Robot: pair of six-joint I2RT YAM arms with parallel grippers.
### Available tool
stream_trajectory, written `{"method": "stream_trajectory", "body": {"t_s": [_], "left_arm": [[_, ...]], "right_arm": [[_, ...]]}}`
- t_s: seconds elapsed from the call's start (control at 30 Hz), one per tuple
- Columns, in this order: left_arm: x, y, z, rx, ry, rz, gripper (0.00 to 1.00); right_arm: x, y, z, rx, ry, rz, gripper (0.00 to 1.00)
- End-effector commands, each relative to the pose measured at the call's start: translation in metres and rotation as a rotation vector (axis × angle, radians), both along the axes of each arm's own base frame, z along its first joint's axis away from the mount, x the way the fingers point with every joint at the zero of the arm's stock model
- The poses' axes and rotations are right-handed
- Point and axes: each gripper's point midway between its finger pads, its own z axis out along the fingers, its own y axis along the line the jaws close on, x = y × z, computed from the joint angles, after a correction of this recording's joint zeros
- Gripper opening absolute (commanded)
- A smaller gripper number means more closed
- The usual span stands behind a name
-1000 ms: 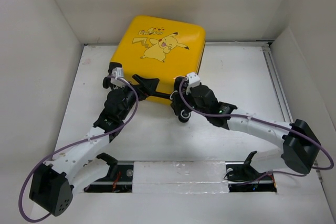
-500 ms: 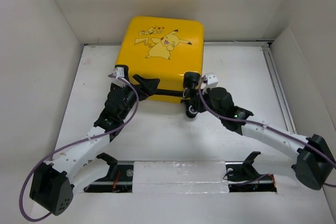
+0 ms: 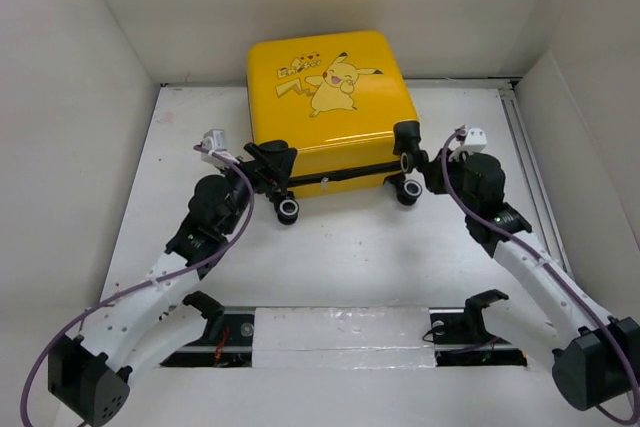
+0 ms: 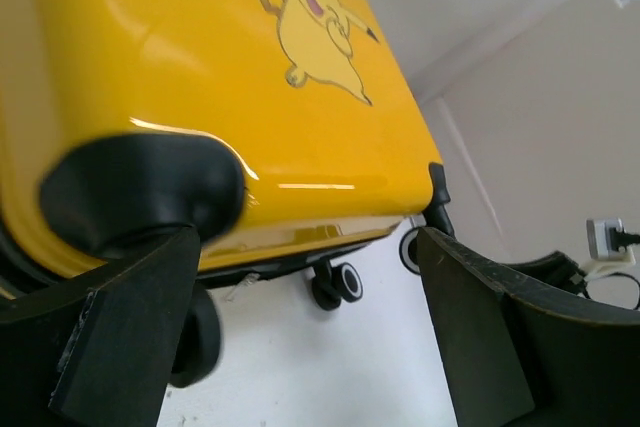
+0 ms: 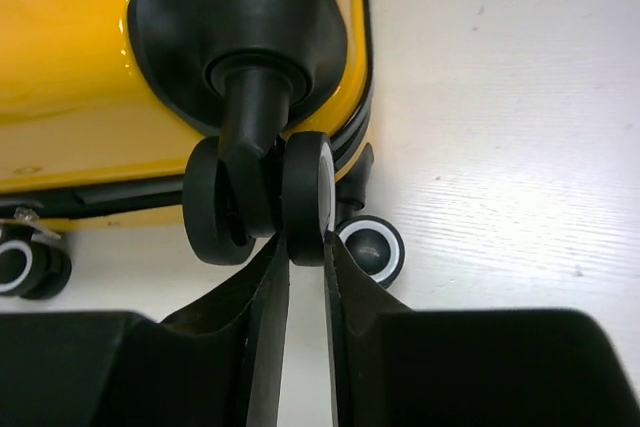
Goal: Pack the luggage
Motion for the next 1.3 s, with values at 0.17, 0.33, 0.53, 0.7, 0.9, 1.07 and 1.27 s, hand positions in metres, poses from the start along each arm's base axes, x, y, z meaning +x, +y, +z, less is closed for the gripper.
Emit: {"method": "stream_trajectory", "body": {"t_s": [0.17, 0.33, 0.53, 0.7, 0.9, 1.07, 1.27], "left_arm": [[-0.009, 0.070, 0.013, 0.007, -0.026, 0.313, 0.81], [-0.004, 0.062, -0.040, 0.136, 0.130, 0.280, 0.80], [-0.008, 0.030, -0.073, 0.161, 0.150, 0.105, 0.78], [-0.004, 0.003, -0.071, 0.160, 0.131, -0.015, 0.78], [0.016, -0.016, -0.074, 0.193, 0.134, -0.059, 0.78], [0.024, -0.025, -0.074, 0.188, 0.130, -0.078, 0.55], [0.024, -0.031, -0.062, 0.171, 0.105, -0.103, 0.00]], "right_arm": [[-0.013, -0.015, 0.125, 0.018, -0.289, 0.014, 0.54], [-0.032, 0.048, 0.115, -0.050, -0.245, 0.284, 0.74], [-0.050, 0.144, 0.055, -0.006, -0.128, 0.532, 0.77], [-0.048, 0.194, 0.021, 0.053, -0.109, 0.598, 0.69], [-0.042, 0.203, 0.007, 0.028, -0.109, 0.547, 0.69], [-0.032, 0.199, -0.013, 0.010, -0.091, 0.486, 0.70], [-0.020, 0.200, -0.032, 0.002, -0.075, 0.449, 0.71]]}}
